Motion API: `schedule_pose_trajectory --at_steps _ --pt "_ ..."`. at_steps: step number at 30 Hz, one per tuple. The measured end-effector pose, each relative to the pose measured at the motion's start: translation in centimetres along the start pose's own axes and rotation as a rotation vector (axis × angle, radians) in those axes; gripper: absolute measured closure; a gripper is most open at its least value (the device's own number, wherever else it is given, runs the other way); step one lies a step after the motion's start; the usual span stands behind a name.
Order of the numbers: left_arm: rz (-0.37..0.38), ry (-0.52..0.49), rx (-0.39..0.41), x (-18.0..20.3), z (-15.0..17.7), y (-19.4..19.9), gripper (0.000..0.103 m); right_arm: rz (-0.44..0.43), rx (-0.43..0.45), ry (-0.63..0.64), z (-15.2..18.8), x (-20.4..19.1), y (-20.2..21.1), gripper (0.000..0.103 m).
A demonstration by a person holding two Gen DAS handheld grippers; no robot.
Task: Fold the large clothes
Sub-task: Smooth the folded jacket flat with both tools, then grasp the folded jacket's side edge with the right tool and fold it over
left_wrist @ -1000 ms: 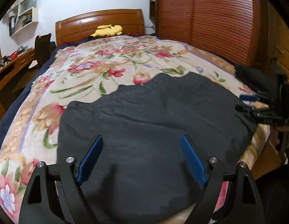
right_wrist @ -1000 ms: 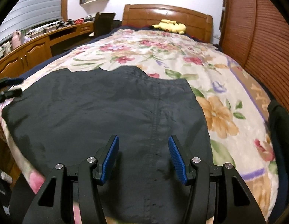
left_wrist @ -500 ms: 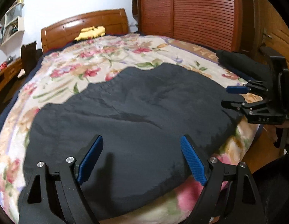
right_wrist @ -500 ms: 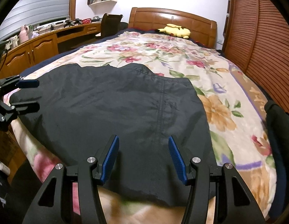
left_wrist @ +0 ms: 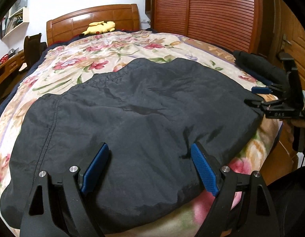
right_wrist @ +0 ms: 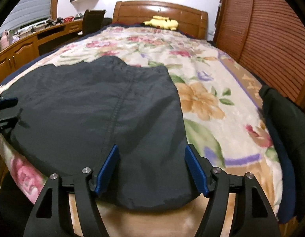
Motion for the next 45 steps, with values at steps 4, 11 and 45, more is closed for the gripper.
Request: schedule_pose_trajectory --at_steps 4,11,45 --pt "-0.003 -0.004 0.004 0.1 0.0 -0.1 0.017 0.019 -0.037 -0.008 0.4 0.1 -1.1 0.019" --pt "-0.003 -0.003 0.005 -0.1 0.1 -0.1 0.016 -0.03 -0.088 -0.13 0.4 2.5 -3.2 0.005" --pt "-0.011 0.002 -0.002 -0.7 0.6 -0.1 0.015 -0.363 0.138 -0.288 -4.5 1.3 -0.8 0.085"
Point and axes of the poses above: each gripper's, at about its wrist camera, not at the fingertips, and y roughly against the way its jaws point, x to its right, z to its underside, the point moved 7 cm from there along -y, roughly the way its jaws point, and after that the axes turned 4 degrees about -y, right-handed, at the moved point
